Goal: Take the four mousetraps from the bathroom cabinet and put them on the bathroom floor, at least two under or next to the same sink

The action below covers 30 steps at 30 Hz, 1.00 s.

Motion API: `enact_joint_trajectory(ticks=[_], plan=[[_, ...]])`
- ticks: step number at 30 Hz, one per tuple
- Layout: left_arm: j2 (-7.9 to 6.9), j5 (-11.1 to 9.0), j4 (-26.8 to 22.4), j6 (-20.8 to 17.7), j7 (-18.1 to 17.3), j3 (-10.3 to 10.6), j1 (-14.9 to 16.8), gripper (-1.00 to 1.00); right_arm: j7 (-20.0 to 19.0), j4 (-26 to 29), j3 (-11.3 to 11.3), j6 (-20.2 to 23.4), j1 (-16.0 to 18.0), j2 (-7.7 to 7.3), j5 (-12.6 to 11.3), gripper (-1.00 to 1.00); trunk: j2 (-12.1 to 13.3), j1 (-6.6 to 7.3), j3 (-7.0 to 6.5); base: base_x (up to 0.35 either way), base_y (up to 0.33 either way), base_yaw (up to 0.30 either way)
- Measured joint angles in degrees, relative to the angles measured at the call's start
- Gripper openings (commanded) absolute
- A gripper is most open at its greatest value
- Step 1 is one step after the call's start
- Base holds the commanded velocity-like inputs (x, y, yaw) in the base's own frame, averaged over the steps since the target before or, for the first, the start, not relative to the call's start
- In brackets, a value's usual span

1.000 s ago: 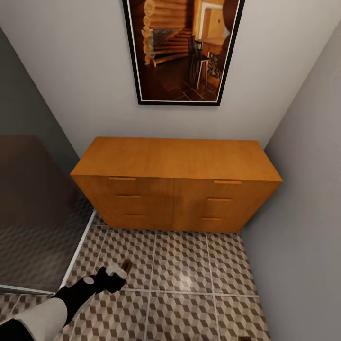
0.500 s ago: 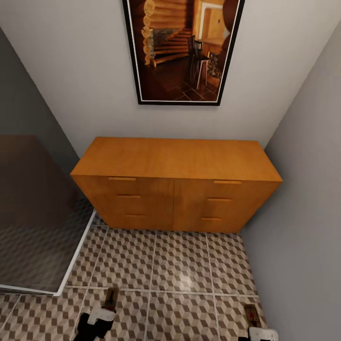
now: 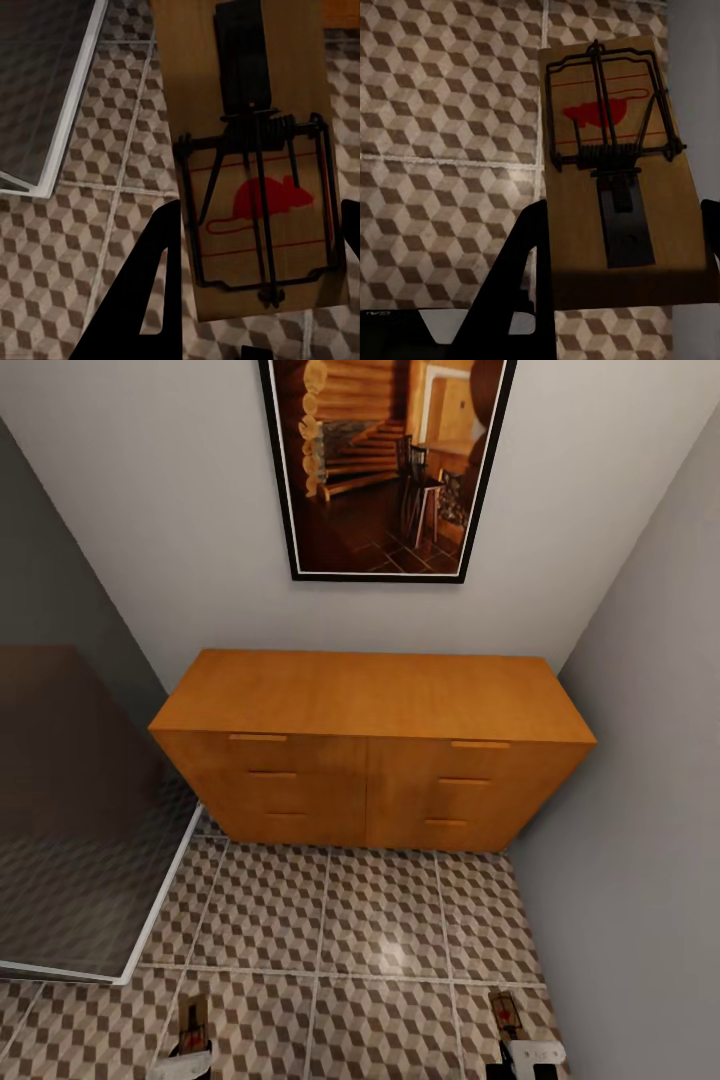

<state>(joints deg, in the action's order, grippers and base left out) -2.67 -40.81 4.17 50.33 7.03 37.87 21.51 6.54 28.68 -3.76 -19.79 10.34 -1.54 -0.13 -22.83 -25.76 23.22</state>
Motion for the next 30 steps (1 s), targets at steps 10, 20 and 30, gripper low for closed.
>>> enact_joint_trajectory(ticks=[10, 20, 30], plan=[[0.09, -0.3, 0.0, -0.6, 0.0, 0.1, -0.2, -1.0, -0.2, -0.9, 0.1, -3.3, 0.0, -0.09, 0.0, -1.0, 0.0, 0.0, 0.0, 0.0, 0.0, 0.01], [0.08, -0.4, 0.0, -1.1, 0.1, 0.1, -0.4, -1.0, 4.3, -0.8, 0.1, -5.1, 0.0, -0.24, -0.7, -1.0, 0.0, 0.0, -0.13, 0.0, 0.0, 0.206], [0.16, -0.4, 0.0, -3.5, 0.1, 0.1, -1.1, -1.0, 4.9, -0.9, 0.0, -5.8, -0.1, -0.16, -0.8, -1.0, 0.0, 0.0, -0.81, 0.0, 0.0, 0.191]])
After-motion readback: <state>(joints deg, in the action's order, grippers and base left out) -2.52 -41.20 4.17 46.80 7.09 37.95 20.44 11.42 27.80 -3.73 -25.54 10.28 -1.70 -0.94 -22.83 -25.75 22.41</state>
